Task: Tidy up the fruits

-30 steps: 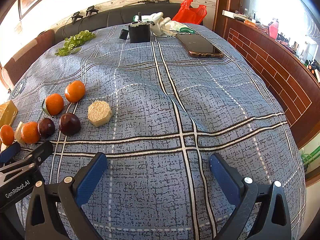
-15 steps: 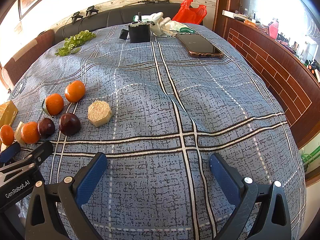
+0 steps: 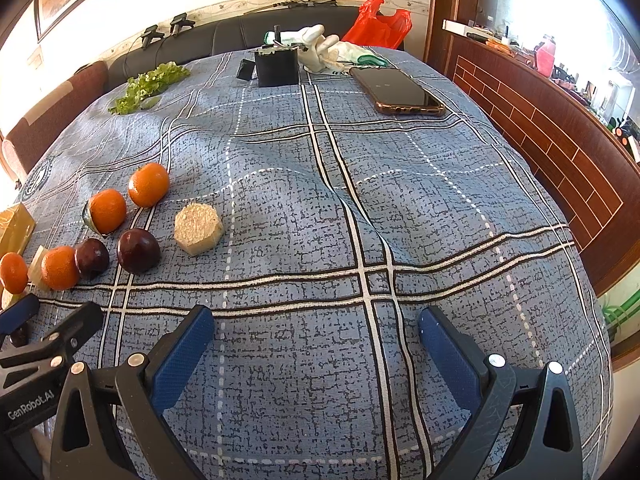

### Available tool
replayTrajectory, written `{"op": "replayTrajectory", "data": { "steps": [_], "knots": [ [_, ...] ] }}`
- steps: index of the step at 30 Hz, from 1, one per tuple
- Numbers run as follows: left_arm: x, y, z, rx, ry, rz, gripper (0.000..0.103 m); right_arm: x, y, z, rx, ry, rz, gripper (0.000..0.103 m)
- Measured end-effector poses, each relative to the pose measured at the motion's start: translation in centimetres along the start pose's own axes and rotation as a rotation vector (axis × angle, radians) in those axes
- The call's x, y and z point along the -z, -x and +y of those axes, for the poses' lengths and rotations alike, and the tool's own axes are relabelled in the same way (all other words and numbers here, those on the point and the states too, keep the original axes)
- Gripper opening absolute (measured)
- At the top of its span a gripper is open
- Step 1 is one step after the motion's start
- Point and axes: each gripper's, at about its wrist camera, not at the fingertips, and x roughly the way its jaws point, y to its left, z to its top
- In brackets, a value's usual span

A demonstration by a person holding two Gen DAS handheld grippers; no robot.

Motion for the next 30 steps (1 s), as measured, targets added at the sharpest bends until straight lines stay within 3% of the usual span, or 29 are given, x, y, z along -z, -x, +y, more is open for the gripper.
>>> {"op": "replayTrajectory", "data": {
  "steps": [14,19,20,21,22,24,25,28,30],
  "knots": [
    [1.1,0.7,-1.0,0.033,-0.055,-0.003,0.103,0.2,0.2,-0.2,-0.003,-0.004,0.003,0.103],
    [1.9,1.4,-1.1,0.038,-0.065,0.021,0.102,-0.1,0.2,-0.1,0.022,-0.035,0.083,0.103],
    [2.4,1.9,-1.1,0.033,-0.067,0.011,0.100,0.0,0.3,0.0,0.021,-0.030,0.090,0.103],
    [2.8,2.4,-1.0,0.028,-0.068,-0.003,0.089,0.1,0.4,-0.1,0.013,-0.022,0.086,0.103],
    [3.2,3.2,-0.7,0.026,-0.061,-0.018,0.075,0.3,0.4,-0.1,0.006,-0.014,0.077,0.103],
    [3.6,5.7,0.5,0.067,-0.028,-0.059,0.067,0.6,0.6,-0.2,0.000,-0.006,0.072,0.103],
    [3.8,7.4,1.4,0.096,-0.008,-0.090,0.066,0.8,0.8,-0.2,-0.002,-0.001,0.067,0.102],
    [4.2,13.7,4.7,0.162,0.036,-0.217,0.067,1.6,3.2,-0.2,-0.018,0.000,0.006,0.083],
    [4.3,17.9,7.4,0.228,0.081,-0.251,0.067,1.9,6.8,-0.3,-0.052,-0.007,-0.084,0.083]
  ]
}}
